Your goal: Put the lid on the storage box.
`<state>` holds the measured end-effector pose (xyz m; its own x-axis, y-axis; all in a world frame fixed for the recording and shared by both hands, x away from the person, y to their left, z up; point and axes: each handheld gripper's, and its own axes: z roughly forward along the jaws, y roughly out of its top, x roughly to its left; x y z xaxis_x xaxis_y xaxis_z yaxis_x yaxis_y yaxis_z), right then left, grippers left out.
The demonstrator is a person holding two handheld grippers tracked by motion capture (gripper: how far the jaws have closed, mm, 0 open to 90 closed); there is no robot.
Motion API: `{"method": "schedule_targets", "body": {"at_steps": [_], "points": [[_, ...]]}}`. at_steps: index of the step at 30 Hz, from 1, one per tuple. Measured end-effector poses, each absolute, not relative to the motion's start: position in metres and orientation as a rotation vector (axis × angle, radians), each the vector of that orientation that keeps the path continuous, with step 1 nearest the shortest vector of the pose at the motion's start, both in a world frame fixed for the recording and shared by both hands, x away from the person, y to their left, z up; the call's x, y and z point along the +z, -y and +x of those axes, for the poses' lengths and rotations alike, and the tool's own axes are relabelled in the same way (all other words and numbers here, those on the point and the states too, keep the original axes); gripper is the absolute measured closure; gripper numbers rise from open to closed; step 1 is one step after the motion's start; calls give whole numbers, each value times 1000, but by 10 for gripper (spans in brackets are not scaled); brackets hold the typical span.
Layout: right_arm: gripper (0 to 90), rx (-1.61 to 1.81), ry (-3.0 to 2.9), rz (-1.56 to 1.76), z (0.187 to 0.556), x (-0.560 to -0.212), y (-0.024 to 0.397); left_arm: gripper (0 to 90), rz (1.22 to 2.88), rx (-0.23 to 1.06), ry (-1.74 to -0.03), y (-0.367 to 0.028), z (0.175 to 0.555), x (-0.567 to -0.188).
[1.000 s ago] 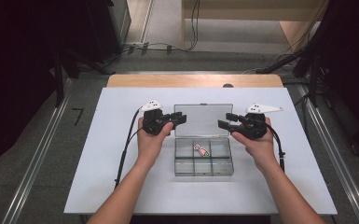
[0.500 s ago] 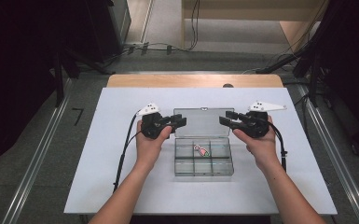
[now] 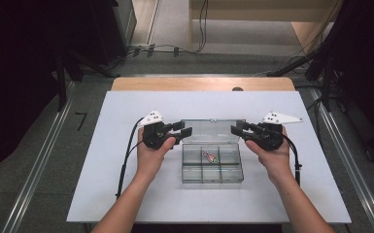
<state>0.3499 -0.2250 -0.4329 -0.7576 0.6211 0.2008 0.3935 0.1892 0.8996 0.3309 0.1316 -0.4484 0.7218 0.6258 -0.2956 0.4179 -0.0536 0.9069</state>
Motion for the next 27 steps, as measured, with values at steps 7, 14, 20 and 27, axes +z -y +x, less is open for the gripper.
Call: {"method": "schedule_targets", "body": {"at_steps": [7, 14, 20, 27], "points": [[592, 1610, -2241, 965, 344, -436, 227, 524, 1698, 232, -845, -142, 314, -453], [593, 1610, -2242, 967, 341, -441, 229, 649, 1699, 230, -870, -153, 305, -466], [592, 1601, -2245, 949, 337, -441, 229, 746, 1708, 218, -853, -151, 300, -468], [584, 1604, -2246, 935, 332, -443, 230, 837, 1718, 202, -834, -146, 298, -470]]}}
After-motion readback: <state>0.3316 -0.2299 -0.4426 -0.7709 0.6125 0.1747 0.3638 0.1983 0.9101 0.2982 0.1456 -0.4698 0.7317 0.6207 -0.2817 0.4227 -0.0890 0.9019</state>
